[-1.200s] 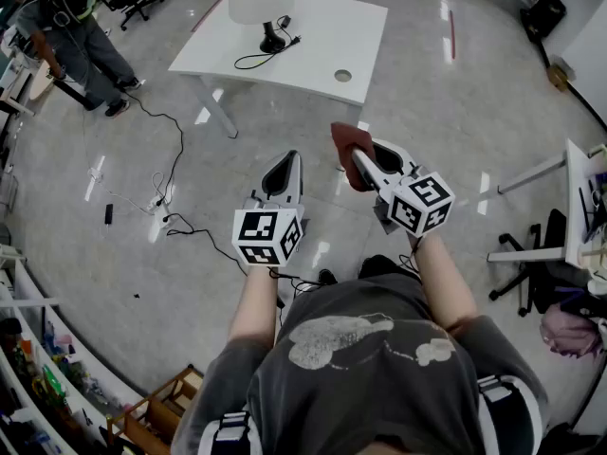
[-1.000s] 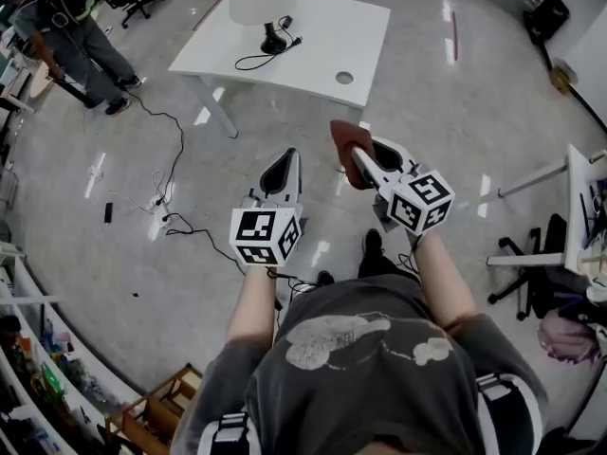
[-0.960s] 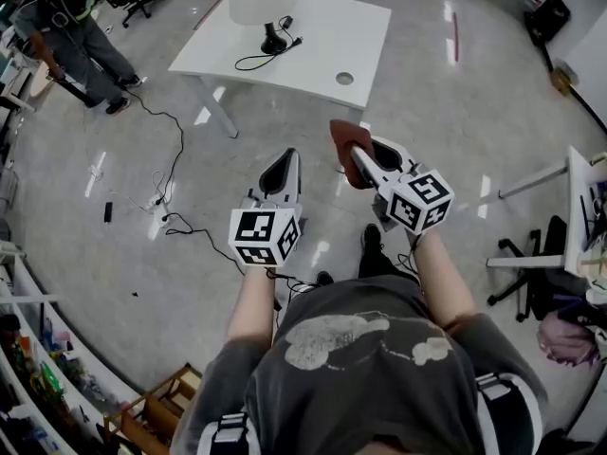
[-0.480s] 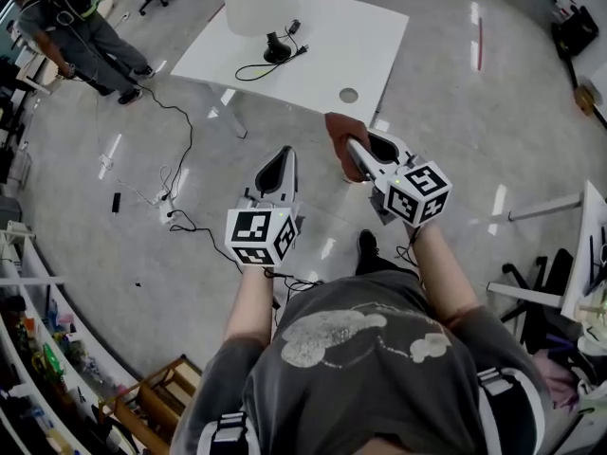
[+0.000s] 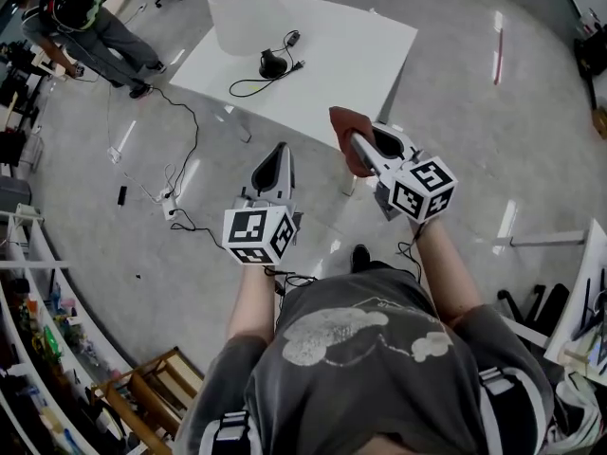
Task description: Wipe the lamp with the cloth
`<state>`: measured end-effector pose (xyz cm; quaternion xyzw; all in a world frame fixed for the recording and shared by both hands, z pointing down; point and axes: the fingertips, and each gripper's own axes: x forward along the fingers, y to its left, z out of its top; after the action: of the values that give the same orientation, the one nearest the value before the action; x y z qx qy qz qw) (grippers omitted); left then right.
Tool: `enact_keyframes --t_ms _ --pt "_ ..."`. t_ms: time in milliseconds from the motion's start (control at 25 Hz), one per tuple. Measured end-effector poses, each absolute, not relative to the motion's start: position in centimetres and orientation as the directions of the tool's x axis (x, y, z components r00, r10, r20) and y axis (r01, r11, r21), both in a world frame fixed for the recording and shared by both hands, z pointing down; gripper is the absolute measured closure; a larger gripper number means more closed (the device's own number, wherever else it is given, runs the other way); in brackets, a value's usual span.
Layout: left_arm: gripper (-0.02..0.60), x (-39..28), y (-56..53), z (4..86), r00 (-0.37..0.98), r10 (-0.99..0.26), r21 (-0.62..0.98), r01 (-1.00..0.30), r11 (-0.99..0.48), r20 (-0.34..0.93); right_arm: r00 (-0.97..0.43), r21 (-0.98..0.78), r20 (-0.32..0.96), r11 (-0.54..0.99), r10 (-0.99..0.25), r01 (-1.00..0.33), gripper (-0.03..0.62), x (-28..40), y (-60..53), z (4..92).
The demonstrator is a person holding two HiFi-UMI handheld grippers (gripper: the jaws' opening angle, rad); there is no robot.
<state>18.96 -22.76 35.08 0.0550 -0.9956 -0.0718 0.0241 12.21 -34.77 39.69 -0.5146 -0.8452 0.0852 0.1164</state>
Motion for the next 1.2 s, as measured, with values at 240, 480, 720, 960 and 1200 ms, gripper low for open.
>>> enact_keyframes --t_ms 240,480,720,960,1200 --pt "0.574 16.1 -24.3 34.9 -0.998 -0.059 0.135 -0.054 0.989 0.036 -0.397 -0.27 0.109 0.412 0.911 0.87 0.508 8.8 -36.3 40.1" --pt "0.574 14.4 -24.4 34.7 -0.998 -0.041 0.131 -0.036 0.991 0.042 -0.384 -0.293 0.098 0.396 0.918 0.87 0.508 6.2 -36.0 40.3" --pt "0.574 11.9 -23.4 35.1 -0.997 -0.052 0.132 -0.045 0.99 0.049 -0.395 -0.312 0.113 0.41 0.912 0.857 0.508 4.2 -35.3 41.3" --pt "0.574 7.3 -21.3 34.8 -0.997 -0.072 0.122 -0.068 0.99 0.032 -0.427 -0.308 0.127 0.445 0.895 0.841 0.508 -0.2 -33.7 41.2" --pt "0.574 2.9 -18.4 34.5 -0.997 -0.083 0.151 -0.081 0.985 0.008 -0.439 -0.285 0.128 0.457 0.89 0.843 0.508 -5.0 -30.9 40.5"
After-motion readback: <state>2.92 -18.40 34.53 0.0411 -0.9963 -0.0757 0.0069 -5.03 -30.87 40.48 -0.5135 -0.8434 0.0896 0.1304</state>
